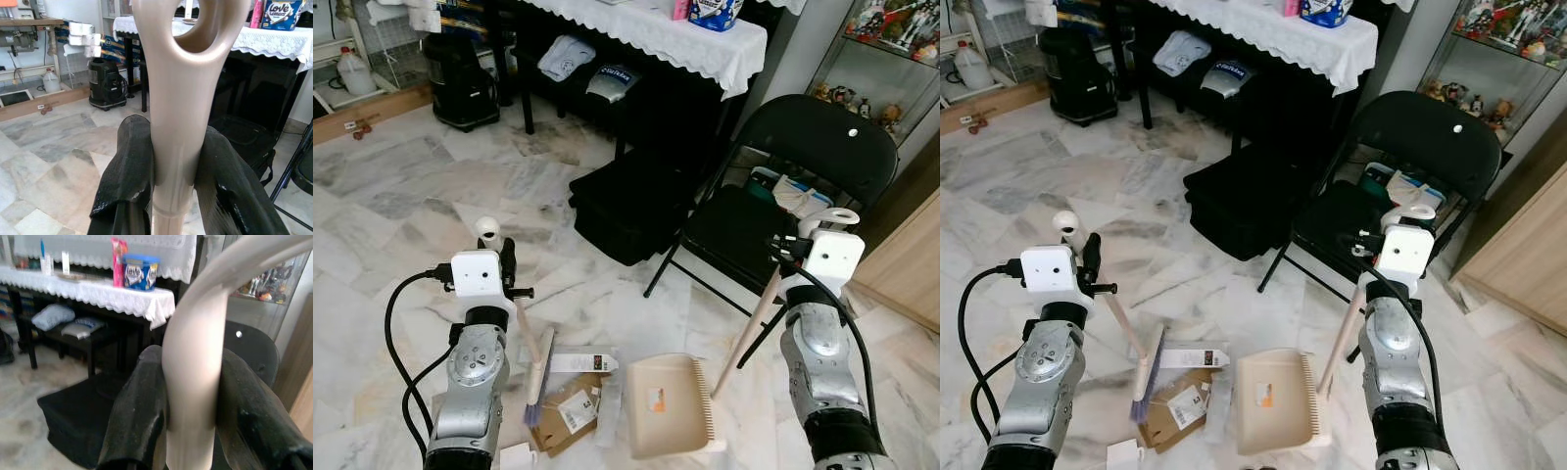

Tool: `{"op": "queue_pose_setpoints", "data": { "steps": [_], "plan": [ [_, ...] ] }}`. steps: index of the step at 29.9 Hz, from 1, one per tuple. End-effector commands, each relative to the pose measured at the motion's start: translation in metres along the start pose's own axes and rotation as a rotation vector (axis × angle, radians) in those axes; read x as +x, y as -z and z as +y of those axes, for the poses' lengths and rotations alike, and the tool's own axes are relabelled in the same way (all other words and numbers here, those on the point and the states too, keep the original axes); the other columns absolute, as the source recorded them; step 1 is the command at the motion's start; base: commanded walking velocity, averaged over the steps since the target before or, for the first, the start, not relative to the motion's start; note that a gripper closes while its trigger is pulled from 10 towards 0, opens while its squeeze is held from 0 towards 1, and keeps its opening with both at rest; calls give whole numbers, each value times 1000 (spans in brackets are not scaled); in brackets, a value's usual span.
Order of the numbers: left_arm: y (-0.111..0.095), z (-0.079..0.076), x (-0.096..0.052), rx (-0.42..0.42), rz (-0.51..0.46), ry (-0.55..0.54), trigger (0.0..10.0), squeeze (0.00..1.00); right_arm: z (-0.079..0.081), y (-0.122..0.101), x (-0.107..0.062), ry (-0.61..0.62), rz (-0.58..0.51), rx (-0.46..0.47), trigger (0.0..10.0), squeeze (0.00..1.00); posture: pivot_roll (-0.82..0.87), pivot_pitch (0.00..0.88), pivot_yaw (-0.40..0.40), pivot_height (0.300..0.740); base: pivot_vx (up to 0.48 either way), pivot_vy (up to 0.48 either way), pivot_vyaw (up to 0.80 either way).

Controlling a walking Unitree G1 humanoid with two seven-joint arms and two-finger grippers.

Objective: Sweep floor

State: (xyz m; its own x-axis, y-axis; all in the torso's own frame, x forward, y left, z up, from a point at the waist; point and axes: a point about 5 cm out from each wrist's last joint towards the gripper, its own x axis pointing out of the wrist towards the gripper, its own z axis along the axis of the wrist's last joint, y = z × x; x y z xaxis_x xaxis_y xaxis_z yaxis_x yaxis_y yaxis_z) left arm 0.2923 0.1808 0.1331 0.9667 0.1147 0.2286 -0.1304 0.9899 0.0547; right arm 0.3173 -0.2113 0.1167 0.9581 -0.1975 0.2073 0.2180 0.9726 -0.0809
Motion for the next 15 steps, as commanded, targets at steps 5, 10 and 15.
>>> {"op": "queue_pose_setpoints", "data": {
  "steps": [5, 10, 15],
  "plan": [
    [-16, 1, 3, 0, -60, 22, 10000, 0, -4, 14, -12, -13, 17, -54, 10000, 0, 96, 133, -82, 740, 0, 0, 0],
    [-19, 4, 4, 12, -65, 36, 10000, 0, -2, 22, -15, -30, 22, -89, 10000, 0, 109, 143, -60, 740, 0, 0, 0],
    [-21, 4, 3, 17, -65, 51, 10000, 0, 0, 23, -15, -26, 1, -106, 10000, 0, 119, 150, -46, 740, 0, 0, 0]
  ]
}}
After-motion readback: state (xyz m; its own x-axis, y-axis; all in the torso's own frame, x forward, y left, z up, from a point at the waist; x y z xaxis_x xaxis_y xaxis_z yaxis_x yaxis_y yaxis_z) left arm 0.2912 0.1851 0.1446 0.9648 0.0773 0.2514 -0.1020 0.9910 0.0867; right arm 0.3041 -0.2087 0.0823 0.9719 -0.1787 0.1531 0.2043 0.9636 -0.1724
